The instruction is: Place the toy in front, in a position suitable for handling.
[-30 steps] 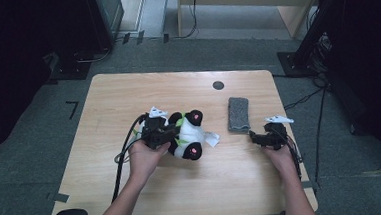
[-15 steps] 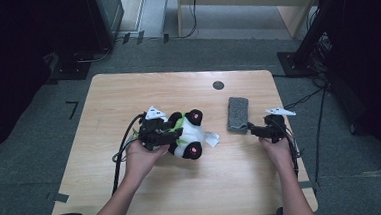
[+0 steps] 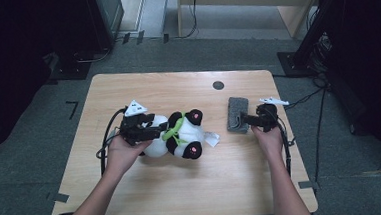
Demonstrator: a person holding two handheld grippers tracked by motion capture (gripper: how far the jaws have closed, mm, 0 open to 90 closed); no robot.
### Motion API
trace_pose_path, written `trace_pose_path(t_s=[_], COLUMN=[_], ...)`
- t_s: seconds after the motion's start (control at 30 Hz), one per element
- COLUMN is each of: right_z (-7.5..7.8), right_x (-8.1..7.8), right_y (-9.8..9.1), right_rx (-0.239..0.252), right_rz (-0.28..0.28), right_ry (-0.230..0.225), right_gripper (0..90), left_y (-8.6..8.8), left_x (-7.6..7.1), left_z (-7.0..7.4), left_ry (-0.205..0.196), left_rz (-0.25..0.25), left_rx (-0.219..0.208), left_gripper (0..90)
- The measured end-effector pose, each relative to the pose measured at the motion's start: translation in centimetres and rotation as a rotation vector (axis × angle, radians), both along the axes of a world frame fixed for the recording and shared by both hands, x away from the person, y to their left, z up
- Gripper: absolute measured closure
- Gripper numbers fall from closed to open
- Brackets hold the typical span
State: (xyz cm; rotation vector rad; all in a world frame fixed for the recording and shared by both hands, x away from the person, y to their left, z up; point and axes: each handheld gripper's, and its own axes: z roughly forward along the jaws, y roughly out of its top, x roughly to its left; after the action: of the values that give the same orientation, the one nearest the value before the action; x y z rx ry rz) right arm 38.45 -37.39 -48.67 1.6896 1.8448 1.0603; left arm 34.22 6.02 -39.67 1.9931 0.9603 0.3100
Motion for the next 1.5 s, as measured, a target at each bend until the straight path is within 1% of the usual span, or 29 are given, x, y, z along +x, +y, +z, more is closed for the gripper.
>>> trace_pose_path(t_s=[0.03, 0.07, 0.1, 0.17, 0.2, 0.23, 0.27, 0.3, 0.37, 0.4, 0.57, 0.6, 0.63, 0.67, 0.73, 0.77, 0.9, 0.97, 1.0, 1.1, 1.17, 1.23, 1.27, 1.3, 1.33, 1.37, 1.43, 1.47, 1.5], right_z=[0.1, 0.1, 0.2, 0.2, 0.1, 0.0, -0.1, -0.2, -0.5, -0.7, -1.4, -1.9, -1.9, -2.1, -2.2, -2.3, -2.6, -2.9, -3.0, -3.1, -3.1, -3.0, -3.0, -2.9, -2.9, -2.6, -2.4, -1.8, -1.5], right_x=[0.2, 0.2, 0.5, 0.7, 1.0, 1.2, 1.4, 1.6, 1.8, 1.9, 2.1, 2.2, 2.2, 2.3, 2.4, 2.4, 2.5, 2.5, 2.5, 2.3, 2.3, 2.2, 2.2, 2.2, 2.2, 2.2, 2.2, 2.1, 1.9], right_y=[0.0, 0.0, 0.0, 0.0, 0.0, 0.1, 0.2, 0.3, 0.7, 0.9, 1.0, 1.0, 1.0, 1.2, 1.5, 1.6, 1.8, 1.9, 1.8, 1.9, 1.9, 2.0, 2.0, 2.1, 2.1, 2.4, 2.4, 2.6, 2.6], right_rx=[0.008, 0.008, 0.01, 0.013, 0.036, 0.037, 0.032, 0.023, 0.004, -0.004, -0.025, -0.021, -0.021, -0.02, -0.017, -0.017, 0.005, 0.021, 0.024, 0.016, 0.025, 0.03, 0.027, 0.019, 0.019, -0.012, -0.017, -0.026, -0.015], right_rz=[-0.003, -0.003, -0.006, -0.005, -0.004, -0.004, -0.003, 0.001, 0.01, 0.013, 0.023, 0.027, 0.027, 0.032, 0.038, 0.04, 0.056, 0.065, 0.073, 0.101, 0.106, 0.113, 0.12, 0.127, 0.127, 0.133, 0.135, 0.141, 0.15], right_ry=[-0.006, -0.006, -0.012, -0.014, -0.014, -0.009, -0.005, -0.002, 0.003, 0.007, 0.031, 0.046, 0.046, 0.05, 0.046, 0.047, 0.057, 0.071, 0.06, 0.045, 0.051, 0.058, 0.061, 0.06, 0.06, 0.067, 0.072, 0.081, 0.086], right_gripper=[26.2, 26.2, 26.0, 25.6, 25.7, 25.8, 25.9, 26.1, 26.4, 26.4, 27.2, 28.0, 28.0, 28.5, 30.7, 31.3, 35.7, 39.6, 43.8, 52.7, 58.3, 64.9, 67.7, 70.2, 70.2, 73.8, 75.1, 76.3, 76.5], left_y=[0.8, 0.8, 1.7, 2.1, 2.6, 3.5, 3.5, 4.3, 4.6, 5.2, 5.8, 6.1, 6.1, 6.2, 6.2, 6.3, 6.4, 6.4, 6.5, 6.6, 6.7, 6.7, 6.7, 6.7, 6.6, 6.6, 6.6, 6.6, 6.6], left_x=[0.3, 0.3, 0.5, 0.6, 0.8, 1.0, 1.0, 1.3, 1.3, 1.3, 1.1, 1.1, 1.1, 1.2, 1.2, 1.1, 0.8, 0.4, 0.1, -0.4, -0.7, -0.8, -1.0, -1.0, -1.1, -1.1, -1.1, -1.1, -1.1], left_z=[-0.2, -0.2, -0.4, -0.5, -0.7, -1.1, -1.1, -1.7, -2.0, -2.5, -3.8, -4.1, -4.1, -4.3, -4.5, -4.8, -5.1, -5.3, -5.5, -5.7, -5.8, -5.8, -6.0, -6.0, -6.0, -6.1, -6.1, -6.1, -6.1], left_ry=[-0.003, -0.003, -0.009, -0.007, -0.005, -0.007, -0.007, 0.003, 0.012, 0.024, 0.041, 0.044, 0.044, 0.056, 0.064, 0.076, 0.075, 0.084, 0.101, 0.115, 0.093, 0.083, 0.055, 0.055, 0.043, 0.034, 0.037, 0.043, 0.043], left_rz=[0.005, 0.005, 0.006, 0.012, 0.017, 0.025, 0.025, 0.036, 0.044, 0.049, 0.048, 0.044, 0.044, 0.043, 0.042, 0.041, 0.033, 0.032, 0.028, 0.026, 0.022, 0.022, 0.02, 0.02, 0.019, 0.022, 0.024, 0.023, 0.023], left_rx=[0.017, 0.017, 0.01, 0.009, 0.006, -0.01, -0.01, -0.013, -0.013, -0.009, -0.013, -0.034, -0.034, -0.062, -0.073, -0.097, -0.111, -0.124, -0.136, -0.15, -0.142, -0.143, -0.14, -0.14, -0.137, -0.136, -0.139, -0.142, -0.142], left_gripper=[37.3, 37.0, 36.8, 36.8, 36.4, 36.4, 36.5, 36.4, 36.4, 36.4, 36.4, 35.9, 36.0, 36.1, 36.3, 36.9, 38.4, 39.0, 39.0, 38.9, 38.8, 38.6, 38.6, 38.5, 38.5, 38.1, 38.1, 38.1, 38.1])
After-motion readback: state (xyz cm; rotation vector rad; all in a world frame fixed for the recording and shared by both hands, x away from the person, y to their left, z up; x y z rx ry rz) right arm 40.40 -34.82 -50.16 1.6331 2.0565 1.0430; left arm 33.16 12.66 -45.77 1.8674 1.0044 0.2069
